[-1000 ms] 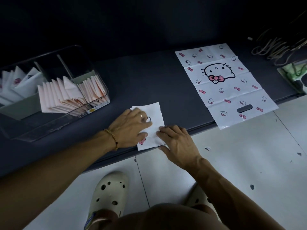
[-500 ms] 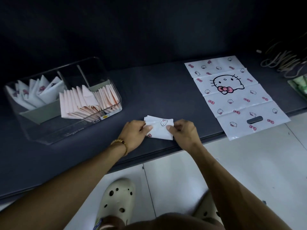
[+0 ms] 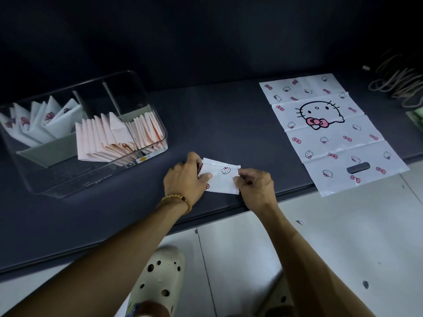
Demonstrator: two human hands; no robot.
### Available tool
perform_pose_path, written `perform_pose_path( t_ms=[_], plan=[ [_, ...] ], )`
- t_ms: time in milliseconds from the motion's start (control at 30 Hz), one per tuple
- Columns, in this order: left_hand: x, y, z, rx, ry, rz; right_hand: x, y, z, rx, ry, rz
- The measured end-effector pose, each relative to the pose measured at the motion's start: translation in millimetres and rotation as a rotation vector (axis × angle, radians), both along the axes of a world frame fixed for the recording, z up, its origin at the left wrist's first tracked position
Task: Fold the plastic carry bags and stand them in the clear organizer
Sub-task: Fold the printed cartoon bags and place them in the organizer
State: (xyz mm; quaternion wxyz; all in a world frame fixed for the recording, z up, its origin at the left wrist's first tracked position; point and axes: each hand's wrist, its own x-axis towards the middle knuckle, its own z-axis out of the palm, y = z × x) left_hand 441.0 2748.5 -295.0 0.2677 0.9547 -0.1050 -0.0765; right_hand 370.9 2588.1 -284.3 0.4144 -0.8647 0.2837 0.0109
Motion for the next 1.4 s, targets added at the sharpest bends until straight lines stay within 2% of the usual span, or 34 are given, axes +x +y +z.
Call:
perform_pose_path(
  t_ms=[167, 233, 333, 400, 500, 567, 633, 667, 733, 800, 933, 1000, 1067, 1167, 1300, 1400],
  plan=[
    [18, -4, 2, 0.183, -0.024, -0.077, 1, 2, 0, -0.012, 0.023, -0.104],
    [19, -7, 7, 0.219, -0.103, -0.096, 4, 2, 1, 0.017, 0.034, -0.150],
    [12, -4, 3, 0.195, -0.290, -0.382, 6, 5, 1, 0.019, 0.042, -0.209],
    [9, 2, -5, 0.186, -0.248, -0.582, 7, 7, 1, 0.014, 0.047, -0.242],
    [13, 8, -16, 0.221, -0.212, -0.646, 10, 5, 2, -0.014, 0.089, -0.272],
    [15, 6, -18, 0.248, -0.232, -0.644, 5, 8, 5, -0.307, 0.054, -0.207],
    [17, 5, -17, 0.285, -0.281, -0.642, -2, 14, 2, -0.608, -0.117, 0.030],
    [18, 5, -16, 0.292, -0.303, -0.642, -4, 16, -3, -0.671, -0.133, 0.173],
    [22, 5, -15, 0.298, -0.319, -0.661, -4, 12, -13, -0.639, 0.007, 0.356],
    [24, 7, -16, 0.306, -0.327, -0.683, -5, 2, -22, -0.582, 0.118, 0.382],
    [23, 3, -9, 0.327, -0.352, -0.680, -6, 0, -27, -0.586, 0.128, 0.398],
    [16, -13, -8, 0.334, -0.398, -0.761, -6, -1, -28, -0.584, 0.132, 0.403],
    [7, -29, -13, 0.273, -0.351, -0.823, -7, -4, -29, -0.587, 0.132, 0.406],
    [6, -32, -21, 0.203, -0.302, -0.776, -8, -6, -29, -0.584, 0.116, 0.416],
    [30, -8, -23, 0.212, -0.247, -0.811, -8, -5, -28, -0.594, 0.126, 0.416],
    [45, 12, -22, 0.237, -0.192, -0.761, -8, -5, -26, -0.585, 0.124, 0.415]
  ],
)
